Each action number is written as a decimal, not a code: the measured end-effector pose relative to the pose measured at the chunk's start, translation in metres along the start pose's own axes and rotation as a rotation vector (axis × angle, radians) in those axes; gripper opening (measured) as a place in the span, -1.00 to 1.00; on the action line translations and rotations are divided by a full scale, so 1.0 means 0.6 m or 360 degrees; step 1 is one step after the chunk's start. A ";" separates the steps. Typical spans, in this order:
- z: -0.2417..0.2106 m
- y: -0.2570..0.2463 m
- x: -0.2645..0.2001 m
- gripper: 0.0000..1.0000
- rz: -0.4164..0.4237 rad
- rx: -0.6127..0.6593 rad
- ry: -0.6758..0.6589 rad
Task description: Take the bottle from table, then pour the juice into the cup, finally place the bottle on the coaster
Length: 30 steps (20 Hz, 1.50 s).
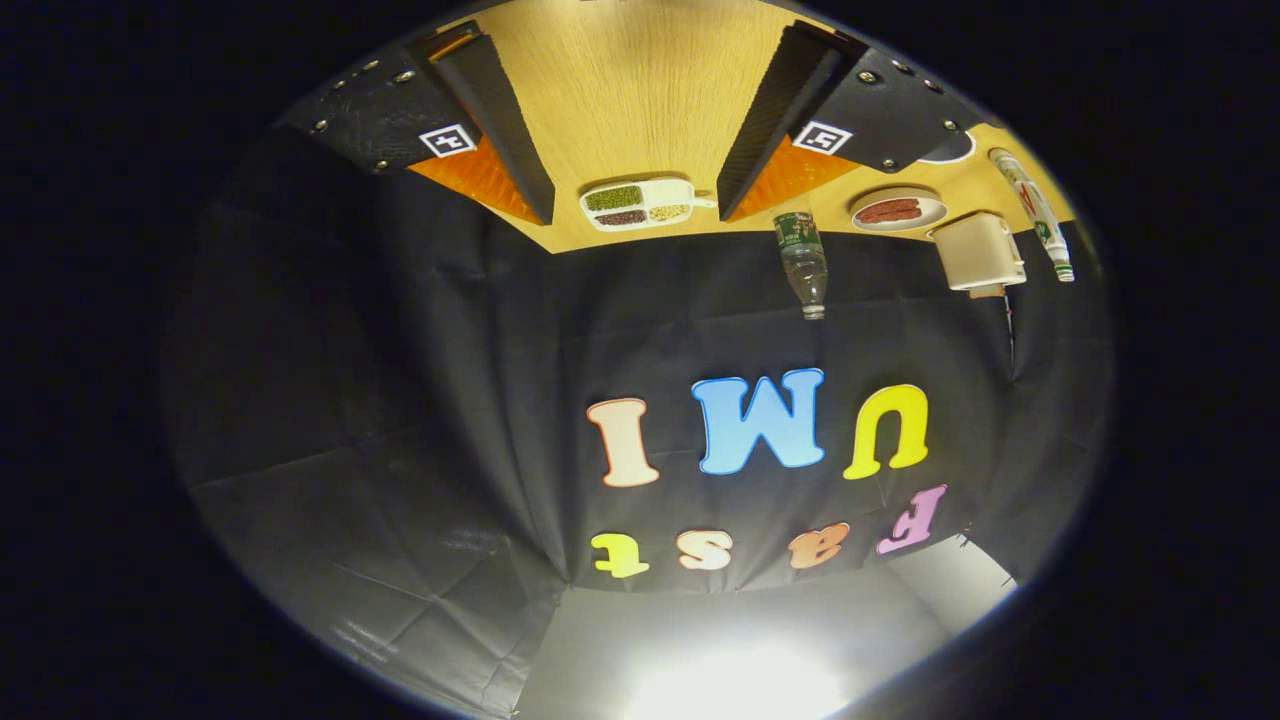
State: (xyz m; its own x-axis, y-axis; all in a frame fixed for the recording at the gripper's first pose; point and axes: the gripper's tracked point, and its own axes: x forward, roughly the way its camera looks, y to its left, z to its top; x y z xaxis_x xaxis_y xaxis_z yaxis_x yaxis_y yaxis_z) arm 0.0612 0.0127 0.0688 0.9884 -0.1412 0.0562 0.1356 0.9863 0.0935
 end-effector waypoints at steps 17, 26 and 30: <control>0.052 0.582 -0.181 0.98 0.0868 -0.0021 -0.0086; -0.064 0.762 -0.191 0.88 0.1084 -0.0123 0.0081; -0.110 0.778 -0.163 0.88 0.1033 -0.0131 0.0156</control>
State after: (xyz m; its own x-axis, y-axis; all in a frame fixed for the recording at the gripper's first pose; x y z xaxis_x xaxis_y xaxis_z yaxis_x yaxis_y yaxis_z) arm 0.0321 0.4924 0.0410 0.8723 0.4888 -0.0154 -0.4889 0.8723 -0.0054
